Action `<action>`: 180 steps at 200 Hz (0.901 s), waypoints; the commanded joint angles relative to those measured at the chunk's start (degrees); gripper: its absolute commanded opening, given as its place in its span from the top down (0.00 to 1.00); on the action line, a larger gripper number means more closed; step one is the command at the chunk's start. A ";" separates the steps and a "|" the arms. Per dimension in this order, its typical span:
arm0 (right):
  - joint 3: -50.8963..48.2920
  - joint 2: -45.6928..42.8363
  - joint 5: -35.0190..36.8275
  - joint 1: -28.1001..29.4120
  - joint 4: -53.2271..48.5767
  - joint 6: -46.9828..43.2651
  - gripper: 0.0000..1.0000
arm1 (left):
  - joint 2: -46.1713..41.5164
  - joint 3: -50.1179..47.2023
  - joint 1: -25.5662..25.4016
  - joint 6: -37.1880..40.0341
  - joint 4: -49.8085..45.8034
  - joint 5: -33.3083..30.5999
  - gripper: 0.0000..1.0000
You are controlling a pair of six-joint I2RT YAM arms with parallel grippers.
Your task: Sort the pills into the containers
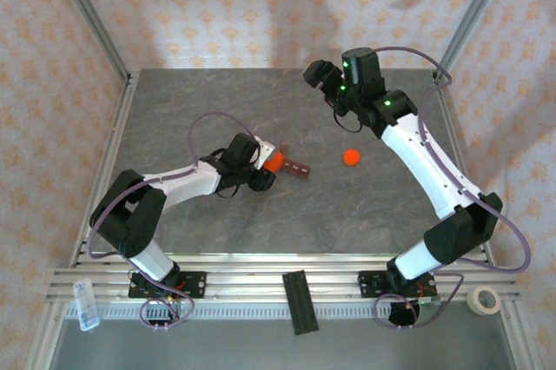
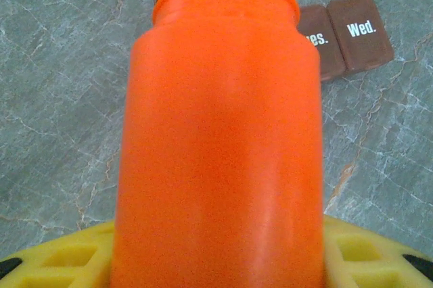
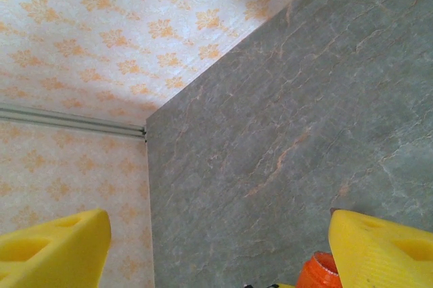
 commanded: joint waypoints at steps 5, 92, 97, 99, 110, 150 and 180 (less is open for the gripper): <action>1.87 -1.17 -0.30 0.79 -0.18 0.67 0.16 | 0.04 1.37 -0.46 -0.59 -1.39 -1.06 1.00; 0.39 -2.16 -0.62 1.82 1.78 0.22 0.17 | 0.74 1.80 -0.49 0.00 -2.83 -1.66 1.00; 0.18 -2.27 -0.71 1.84 2.00 0.25 0.16 | 0.82 1.90 -0.54 0.06 -3.05 -1.61 1.00; 0.16 -2.25 -0.76 1.87 2.01 0.24 0.17 | 0.78 1.97 -0.53 0.03 -3.12 -1.65 1.00; -0.02 -2.37 -0.81 1.80 2.52 0.32 0.16 | 0.96 2.01 -0.47 0.14 -3.38 -1.58 1.00; -0.34 -2.14 1.78 1.86 0.84 -2.59 0.16 | 1.21 2.44 -0.41 0.59 -4.10 -1.69 1.00; -1.66 0.57 4.66 1.88 -3.39 -9.55 0.16 | 1.79 3.92 -0.39 1.22 -5.72 -1.80 1.00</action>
